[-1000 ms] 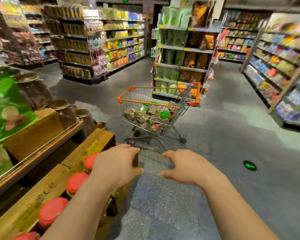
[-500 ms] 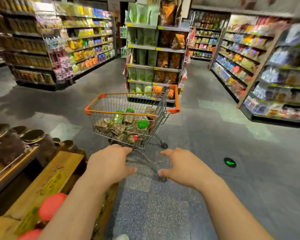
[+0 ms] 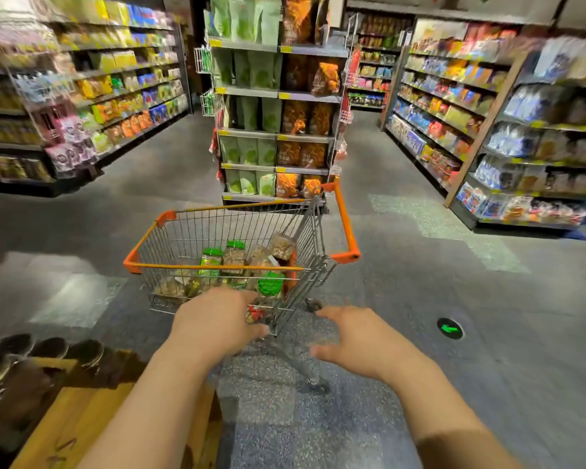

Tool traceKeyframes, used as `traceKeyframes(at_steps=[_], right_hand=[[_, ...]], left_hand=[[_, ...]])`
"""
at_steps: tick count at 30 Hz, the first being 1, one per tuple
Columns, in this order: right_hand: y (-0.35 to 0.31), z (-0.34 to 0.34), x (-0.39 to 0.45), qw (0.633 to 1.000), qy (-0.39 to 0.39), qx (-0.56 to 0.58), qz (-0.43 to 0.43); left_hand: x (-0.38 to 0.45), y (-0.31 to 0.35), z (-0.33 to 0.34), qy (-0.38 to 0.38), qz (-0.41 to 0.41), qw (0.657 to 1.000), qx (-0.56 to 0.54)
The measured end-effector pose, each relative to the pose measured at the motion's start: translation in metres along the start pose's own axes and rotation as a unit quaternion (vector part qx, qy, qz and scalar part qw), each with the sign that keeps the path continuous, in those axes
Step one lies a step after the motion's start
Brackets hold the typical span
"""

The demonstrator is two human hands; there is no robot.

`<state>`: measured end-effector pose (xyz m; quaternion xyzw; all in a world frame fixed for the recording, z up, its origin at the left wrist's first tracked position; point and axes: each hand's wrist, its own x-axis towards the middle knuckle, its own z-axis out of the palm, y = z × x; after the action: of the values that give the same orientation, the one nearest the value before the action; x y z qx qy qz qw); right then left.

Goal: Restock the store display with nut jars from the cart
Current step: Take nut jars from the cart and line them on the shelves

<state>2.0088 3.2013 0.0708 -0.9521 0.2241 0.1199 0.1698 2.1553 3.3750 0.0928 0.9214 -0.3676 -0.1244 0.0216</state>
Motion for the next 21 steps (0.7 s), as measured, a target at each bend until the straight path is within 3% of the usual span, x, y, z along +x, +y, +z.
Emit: traceKeyframes(at_steps=[7, 21], right_hand=[[0.03, -0.027, 0.095, 0.999, 0.001, 0.033, 0.008], [0.109, -0.112, 0.335, 0.998, -0.033, 0.043, -0.041]], left_hand=[[0.104, -0.005, -0.011, -0.006, 0.003, 1.0, -0.012], [0.347, 0.017, -0.048, -0.006, -0.078, 0.996, -0.032]])
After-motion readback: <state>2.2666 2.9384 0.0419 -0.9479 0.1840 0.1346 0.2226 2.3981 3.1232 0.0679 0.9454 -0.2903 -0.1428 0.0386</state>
